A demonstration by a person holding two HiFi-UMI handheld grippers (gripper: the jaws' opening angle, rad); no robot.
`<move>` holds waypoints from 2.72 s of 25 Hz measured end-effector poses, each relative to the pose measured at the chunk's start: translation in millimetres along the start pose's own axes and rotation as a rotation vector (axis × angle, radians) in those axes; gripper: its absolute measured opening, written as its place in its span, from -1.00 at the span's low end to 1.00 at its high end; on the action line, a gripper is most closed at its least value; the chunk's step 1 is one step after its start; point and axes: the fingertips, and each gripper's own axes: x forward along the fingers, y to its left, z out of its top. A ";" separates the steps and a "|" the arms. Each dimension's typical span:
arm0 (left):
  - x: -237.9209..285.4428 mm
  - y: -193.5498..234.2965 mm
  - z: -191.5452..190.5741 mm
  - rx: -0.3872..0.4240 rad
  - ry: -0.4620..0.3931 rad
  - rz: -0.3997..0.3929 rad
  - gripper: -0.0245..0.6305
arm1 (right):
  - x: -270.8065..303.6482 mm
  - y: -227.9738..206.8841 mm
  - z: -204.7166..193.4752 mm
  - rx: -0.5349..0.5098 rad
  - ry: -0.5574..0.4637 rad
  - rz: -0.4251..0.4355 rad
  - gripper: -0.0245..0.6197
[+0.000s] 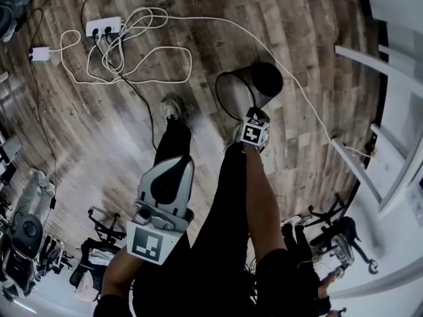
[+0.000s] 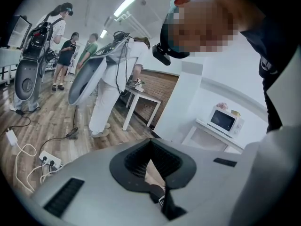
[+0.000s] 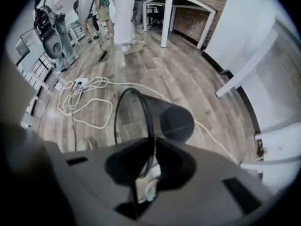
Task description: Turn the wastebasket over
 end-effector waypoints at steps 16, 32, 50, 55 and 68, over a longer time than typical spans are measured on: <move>11.0 -27.0 -41.9 -0.035 0.134 -0.054 -0.82 | -23.7 -16.7 2.5 0.139 0.028 0.120 -0.77; 49.8 56.0 -242.8 -0.130 0.582 0.076 -0.21 | -102.7 14.5 25.5 0.176 -0.049 0.264 -0.77; 62.3 138.5 -339.5 -0.243 0.779 0.268 -0.49 | -187.6 59.3 77.0 0.061 -0.158 0.421 -0.77; 55.6 137.7 -339.3 -0.300 0.745 0.296 -0.71 | -177.7 55.8 73.2 0.052 -0.150 0.424 -0.77; 58.4 126.8 -372.1 -0.280 0.803 0.294 -0.75 | -88.6 30.9 26.6 0.154 -0.055 0.476 -0.78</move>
